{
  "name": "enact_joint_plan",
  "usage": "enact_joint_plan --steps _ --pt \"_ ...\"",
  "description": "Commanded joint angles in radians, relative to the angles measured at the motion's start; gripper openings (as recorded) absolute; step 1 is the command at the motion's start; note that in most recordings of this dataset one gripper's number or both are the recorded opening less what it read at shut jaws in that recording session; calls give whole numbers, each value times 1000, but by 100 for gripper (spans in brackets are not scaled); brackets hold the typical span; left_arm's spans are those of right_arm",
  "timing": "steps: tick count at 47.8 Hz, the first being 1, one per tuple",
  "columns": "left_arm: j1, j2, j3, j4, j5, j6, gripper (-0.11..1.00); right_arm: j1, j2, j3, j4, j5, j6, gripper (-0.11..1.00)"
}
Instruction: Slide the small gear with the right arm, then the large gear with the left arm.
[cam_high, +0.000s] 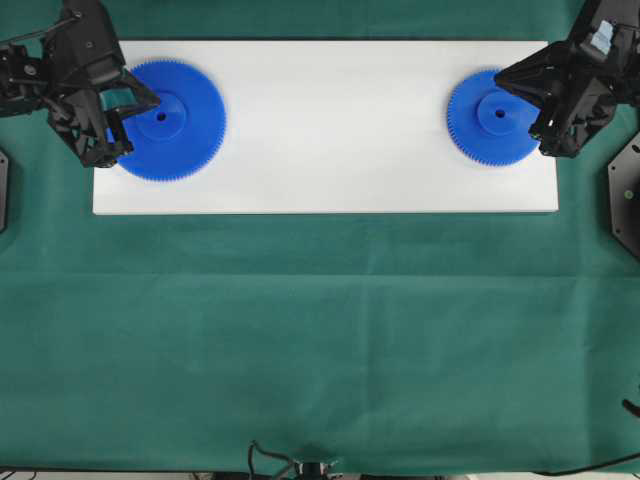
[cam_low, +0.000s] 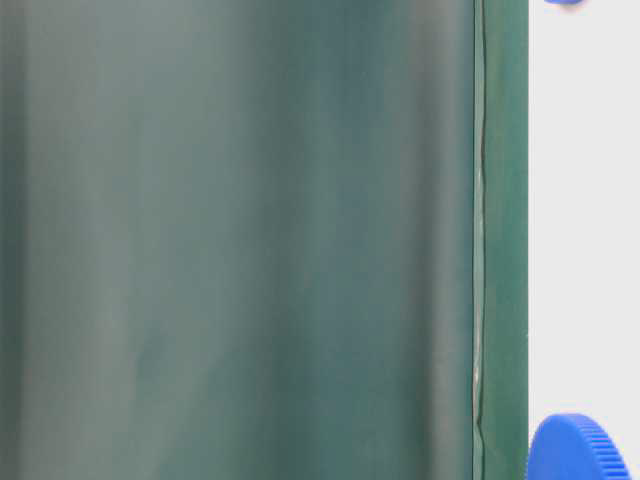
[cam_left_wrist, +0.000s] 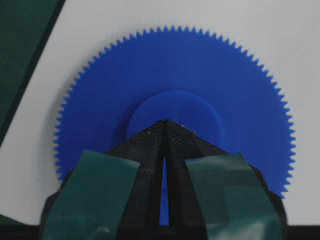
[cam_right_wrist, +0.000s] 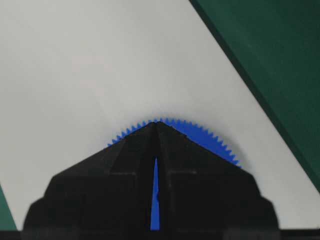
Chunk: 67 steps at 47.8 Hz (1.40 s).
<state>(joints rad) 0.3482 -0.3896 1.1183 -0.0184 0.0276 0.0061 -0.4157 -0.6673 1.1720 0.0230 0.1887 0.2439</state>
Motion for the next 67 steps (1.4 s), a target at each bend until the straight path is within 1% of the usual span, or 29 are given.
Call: enact_joint_plan --steps 1,16,24,33,55,67 --pt "5 5 -8 -3 -2 -9 0 -2 -2 -21 -2 -8 -2 52" --pt "-5 25 2 -3 -9 -26 0 -2 0 -20 -2 -8 -2 52" --pt "-25 38 9 -3 -55 -37 0 -2 0 -20 -3 -8 -2 52" --pt "-25 74 12 -3 -69 -41 0 -3 0 -18 -3 -8 -2 52" --pt "-26 87 15 -3 -97 -49 0 -2 2 -17 -3 -8 -2 52" --pt "-12 172 32 -3 -140 -49 0 -2 5 -15 -3 -8 -2 52"
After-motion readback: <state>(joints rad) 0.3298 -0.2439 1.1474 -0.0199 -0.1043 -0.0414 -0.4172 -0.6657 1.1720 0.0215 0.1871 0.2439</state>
